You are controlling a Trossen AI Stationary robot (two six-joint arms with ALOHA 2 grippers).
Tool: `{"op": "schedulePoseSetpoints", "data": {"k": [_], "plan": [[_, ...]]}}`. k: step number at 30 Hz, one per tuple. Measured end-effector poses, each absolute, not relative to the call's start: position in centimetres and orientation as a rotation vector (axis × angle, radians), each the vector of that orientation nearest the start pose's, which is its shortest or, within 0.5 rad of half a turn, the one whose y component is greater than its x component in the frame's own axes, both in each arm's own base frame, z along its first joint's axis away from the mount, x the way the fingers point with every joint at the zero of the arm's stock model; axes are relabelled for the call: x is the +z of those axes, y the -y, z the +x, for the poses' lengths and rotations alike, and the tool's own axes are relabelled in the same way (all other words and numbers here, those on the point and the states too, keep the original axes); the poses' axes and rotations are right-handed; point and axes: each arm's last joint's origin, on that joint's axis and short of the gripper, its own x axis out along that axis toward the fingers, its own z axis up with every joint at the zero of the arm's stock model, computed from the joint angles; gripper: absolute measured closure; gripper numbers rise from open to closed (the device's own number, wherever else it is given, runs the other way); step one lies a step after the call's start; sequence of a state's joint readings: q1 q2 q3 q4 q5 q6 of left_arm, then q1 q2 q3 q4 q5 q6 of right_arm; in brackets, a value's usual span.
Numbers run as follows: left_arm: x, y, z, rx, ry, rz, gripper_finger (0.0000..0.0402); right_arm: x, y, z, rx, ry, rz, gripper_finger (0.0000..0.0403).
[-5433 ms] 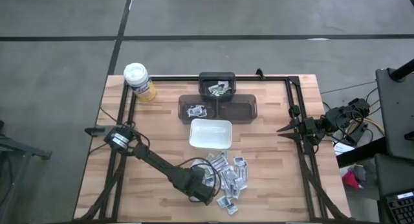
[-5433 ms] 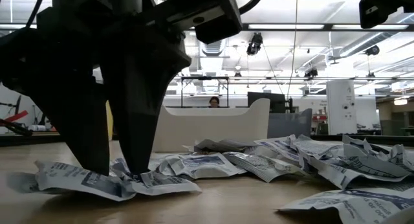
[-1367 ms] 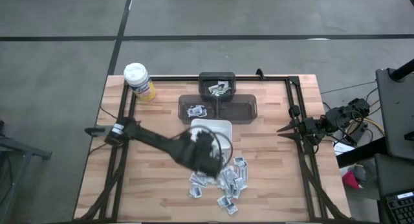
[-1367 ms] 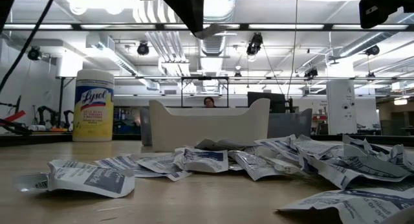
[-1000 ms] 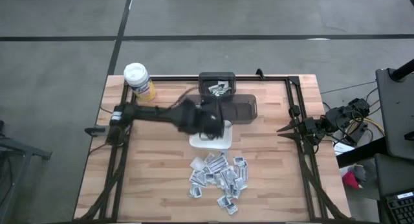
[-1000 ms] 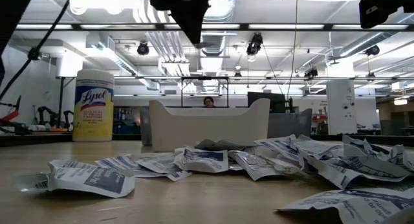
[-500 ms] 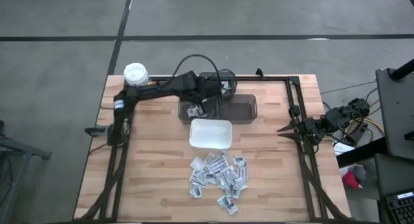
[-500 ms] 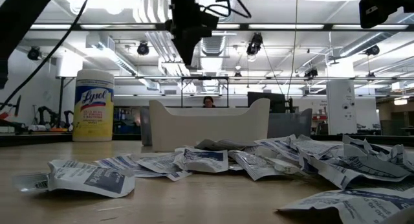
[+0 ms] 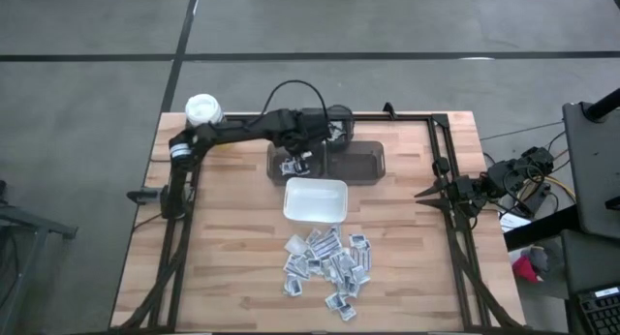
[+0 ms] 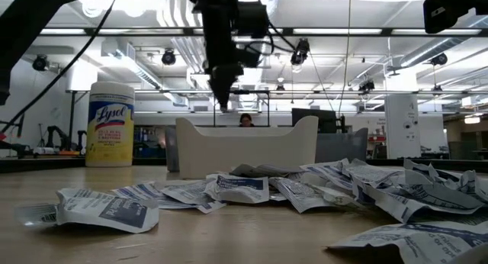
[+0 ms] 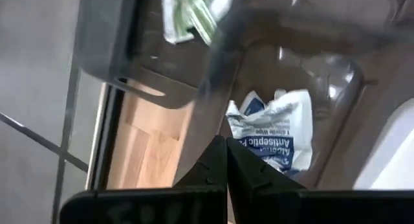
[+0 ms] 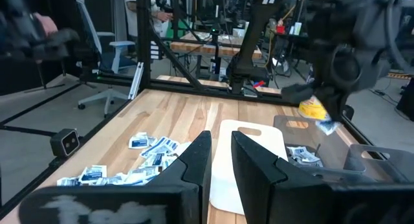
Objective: Pick & Place First Aid Supplies
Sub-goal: Put the alcohol pad into the left black bin
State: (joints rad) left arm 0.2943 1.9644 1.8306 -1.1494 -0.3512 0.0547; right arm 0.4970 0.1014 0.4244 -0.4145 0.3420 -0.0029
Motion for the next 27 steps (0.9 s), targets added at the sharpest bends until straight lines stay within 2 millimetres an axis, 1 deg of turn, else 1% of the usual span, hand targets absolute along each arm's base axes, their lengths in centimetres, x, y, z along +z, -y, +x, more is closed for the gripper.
{"op": "schedulePoseSetpoints", "data": {"k": [6,11,20,27], "plan": [[24.3,-12.4,37.5,0.477,-1.386,0.121,0.0401,25.6,-2.3,6.2,0.155,-0.083,-0.037,0.0344],[22.1,-12.4,37.3,0.463,-1.395,0.147,0.0402,25.6,-2.3,6.2,0.155,-0.083,-0.037,0.0344],[20.3,-12.7,36.8,0.464,-1.406,0.157,0.0402,25.6,-2.3,6.2,0.155,-0.083,-0.037,0.0344],[20.3,-12.7,36.9,0.454,-1.400,0.150,0.0401,25.6,-2.3,6.2,0.155,-0.083,-0.037,0.0344]]}}
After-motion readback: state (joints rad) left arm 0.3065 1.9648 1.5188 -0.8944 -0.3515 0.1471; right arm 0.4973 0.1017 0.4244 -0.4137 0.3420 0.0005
